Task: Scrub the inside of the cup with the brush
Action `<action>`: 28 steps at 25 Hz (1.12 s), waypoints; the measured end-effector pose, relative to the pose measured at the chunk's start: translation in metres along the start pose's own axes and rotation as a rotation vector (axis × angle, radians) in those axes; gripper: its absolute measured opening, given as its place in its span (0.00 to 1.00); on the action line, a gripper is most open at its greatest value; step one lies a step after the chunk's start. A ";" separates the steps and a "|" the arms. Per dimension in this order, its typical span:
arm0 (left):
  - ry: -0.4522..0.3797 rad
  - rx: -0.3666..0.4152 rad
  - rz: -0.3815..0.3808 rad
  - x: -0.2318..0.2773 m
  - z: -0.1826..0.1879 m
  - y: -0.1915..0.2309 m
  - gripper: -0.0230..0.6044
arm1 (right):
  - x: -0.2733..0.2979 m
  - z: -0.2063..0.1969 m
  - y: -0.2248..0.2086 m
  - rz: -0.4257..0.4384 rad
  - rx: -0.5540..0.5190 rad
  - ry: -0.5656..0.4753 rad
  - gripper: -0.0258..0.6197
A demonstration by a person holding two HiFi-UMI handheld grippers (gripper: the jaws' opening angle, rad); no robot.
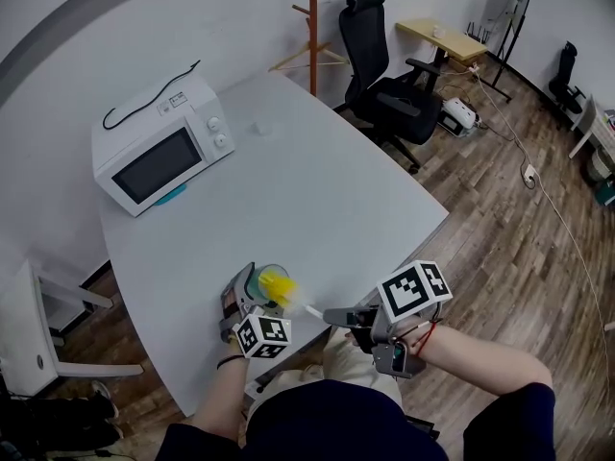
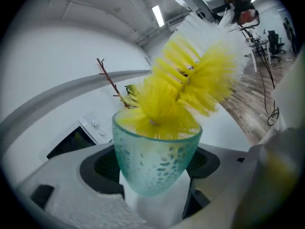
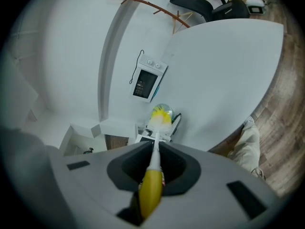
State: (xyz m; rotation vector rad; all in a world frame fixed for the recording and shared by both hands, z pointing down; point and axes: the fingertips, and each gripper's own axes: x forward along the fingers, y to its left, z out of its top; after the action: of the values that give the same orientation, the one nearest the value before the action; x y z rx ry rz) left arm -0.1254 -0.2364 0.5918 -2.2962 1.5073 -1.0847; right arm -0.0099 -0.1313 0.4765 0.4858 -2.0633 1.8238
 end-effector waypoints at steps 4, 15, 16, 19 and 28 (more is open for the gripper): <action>0.014 -0.118 -0.045 0.010 -0.005 -0.006 0.65 | -0.010 0.001 -0.002 0.024 0.008 -0.029 0.12; 0.028 -0.476 -0.175 0.049 -0.008 -0.028 0.65 | -0.031 0.017 -0.020 0.100 -0.025 -0.174 0.12; 0.023 -0.491 -0.187 0.051 -0.006 -0.031 0.65 | -0.033 0.021 -0.022 0.096 -0.042 -0.197 0.12; -0.004 -0.510 -0.218 0.058 0.000 -0.039 0.65 | -0.039 0.032 -0.035 0.037 -0.072 -0.270 0.12; -0.045 -0.509 -0.236 0.072 0.008 -0.050 0.65 | -0.043 0.063 -0.050 -0.042 -0.161 -0.426 0.12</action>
State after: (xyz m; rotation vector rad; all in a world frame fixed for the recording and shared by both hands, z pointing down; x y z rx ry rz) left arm -0.0683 -0.2766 0.6462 -2.8745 1.6805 -0.7496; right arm 0.0494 -0.1983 0.4933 0.9303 -2.4257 1.6172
